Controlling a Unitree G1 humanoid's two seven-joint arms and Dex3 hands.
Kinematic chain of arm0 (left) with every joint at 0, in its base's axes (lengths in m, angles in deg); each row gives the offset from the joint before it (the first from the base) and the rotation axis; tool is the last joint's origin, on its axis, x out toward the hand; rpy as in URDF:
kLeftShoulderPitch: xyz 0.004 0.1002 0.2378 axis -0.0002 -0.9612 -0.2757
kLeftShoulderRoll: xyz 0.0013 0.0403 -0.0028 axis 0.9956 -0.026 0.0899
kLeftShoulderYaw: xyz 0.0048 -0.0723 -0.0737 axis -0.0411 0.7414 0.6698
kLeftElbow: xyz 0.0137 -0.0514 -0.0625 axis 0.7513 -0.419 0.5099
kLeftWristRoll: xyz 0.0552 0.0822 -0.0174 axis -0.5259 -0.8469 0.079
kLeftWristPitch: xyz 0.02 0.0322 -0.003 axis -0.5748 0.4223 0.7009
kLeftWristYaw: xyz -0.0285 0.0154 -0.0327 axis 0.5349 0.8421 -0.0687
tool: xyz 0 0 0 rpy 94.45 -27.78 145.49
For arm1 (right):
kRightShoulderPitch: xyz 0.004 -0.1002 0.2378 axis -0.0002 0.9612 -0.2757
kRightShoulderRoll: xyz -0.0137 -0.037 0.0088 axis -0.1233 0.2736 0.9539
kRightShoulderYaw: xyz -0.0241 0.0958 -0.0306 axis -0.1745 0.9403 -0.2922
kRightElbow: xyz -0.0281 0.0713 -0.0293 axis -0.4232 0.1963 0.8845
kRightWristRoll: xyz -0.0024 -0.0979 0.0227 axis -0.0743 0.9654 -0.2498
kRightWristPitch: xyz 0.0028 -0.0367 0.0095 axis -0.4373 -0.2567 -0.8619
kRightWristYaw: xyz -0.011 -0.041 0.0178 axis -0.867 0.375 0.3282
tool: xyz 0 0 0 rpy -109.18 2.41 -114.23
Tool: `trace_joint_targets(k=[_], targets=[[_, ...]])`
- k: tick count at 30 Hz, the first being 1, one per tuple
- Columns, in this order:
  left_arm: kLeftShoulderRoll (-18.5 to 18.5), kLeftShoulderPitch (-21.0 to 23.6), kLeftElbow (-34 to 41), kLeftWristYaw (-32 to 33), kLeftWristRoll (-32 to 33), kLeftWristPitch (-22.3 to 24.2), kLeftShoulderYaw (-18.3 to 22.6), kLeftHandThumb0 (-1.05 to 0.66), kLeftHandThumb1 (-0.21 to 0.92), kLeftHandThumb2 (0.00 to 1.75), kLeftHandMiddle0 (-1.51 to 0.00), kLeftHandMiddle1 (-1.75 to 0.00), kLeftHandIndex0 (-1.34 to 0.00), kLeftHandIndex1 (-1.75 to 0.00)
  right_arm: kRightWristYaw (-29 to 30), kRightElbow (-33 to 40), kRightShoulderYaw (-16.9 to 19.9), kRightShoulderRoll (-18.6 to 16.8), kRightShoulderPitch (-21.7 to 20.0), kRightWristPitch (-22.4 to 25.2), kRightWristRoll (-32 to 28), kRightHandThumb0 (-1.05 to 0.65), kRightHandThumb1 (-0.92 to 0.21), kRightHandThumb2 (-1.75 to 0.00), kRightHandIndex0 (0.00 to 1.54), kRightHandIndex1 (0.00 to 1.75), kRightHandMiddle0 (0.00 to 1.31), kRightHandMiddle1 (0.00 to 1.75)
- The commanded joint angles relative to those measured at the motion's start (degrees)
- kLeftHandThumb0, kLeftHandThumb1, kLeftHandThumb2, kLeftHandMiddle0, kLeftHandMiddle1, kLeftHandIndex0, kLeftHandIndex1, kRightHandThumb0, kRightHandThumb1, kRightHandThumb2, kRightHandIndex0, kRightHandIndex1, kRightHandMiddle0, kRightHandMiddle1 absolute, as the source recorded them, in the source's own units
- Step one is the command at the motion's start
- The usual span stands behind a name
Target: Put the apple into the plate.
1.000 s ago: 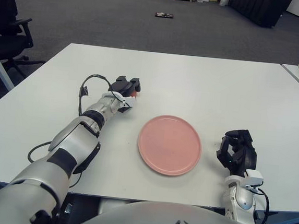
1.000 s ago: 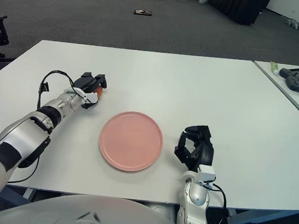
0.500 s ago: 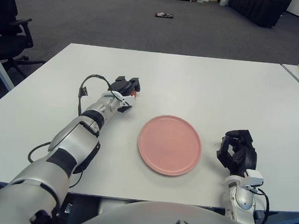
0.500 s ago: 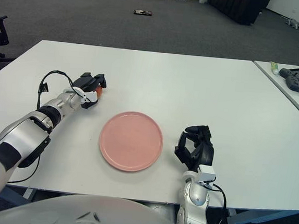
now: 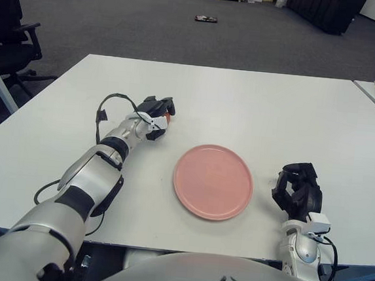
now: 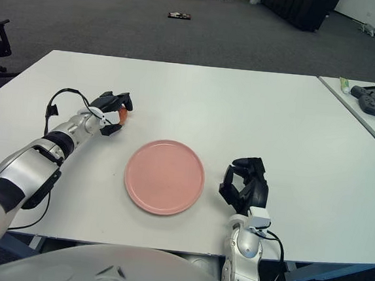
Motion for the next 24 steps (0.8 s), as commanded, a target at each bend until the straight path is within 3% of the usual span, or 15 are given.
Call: trace_joint_targets(k=[1, 11, 18, 24], targets=[[0.6, -1.4, -1.2, -2.7, -0.4, 0.8, -0.4, 0.0, 0.06, 1.57, -0.85, -1.62, -0.57, -1.75, -0.2, -0.2, 0.0, -0.2, -0.9, -1.4, -0.5, -0.39, -0.63, -0.93, 0.79, 1.75, 0.38, 1.75], [3.5, 2.1, 2.6, -6.3, 2.1, -1.9, 2.5, 0.0, 0.07, 1.55, -0.85, -1.6, -0.57, -1.75, -0.1, -0.6, 0.1, -0.4, -1.0, -1.6, -0.9, -0.39, -0.63, -0.93, 0.79, 1.75, 0.38, 1.75], [4.9, 2.1, 5.3, -2.8, 2.0, -6.6, 3.4, 0.0, 0.09, 1.55, -0.81, -1.65, -0.56, -1.75, -0.1, -0.6, 0.1, -0.4, -1.1, -1.8, -0.8, -0.39, -0.63, -0.93, 0.8, 1.75, 0.38, 1.75], [7.6, 1.1, 13.9, 0.0, 1.6, -12.8, 4.3, 0.0, 0.11, 1.56, -0.75, -1.73, -0.55, -1.75, 0.3, -0.7, 0.3, -0.3, -1.3, -1.0, -0.2, -0.39, -0.63, -0.93, 0.8, 1.75, 0.38, 1.75]])
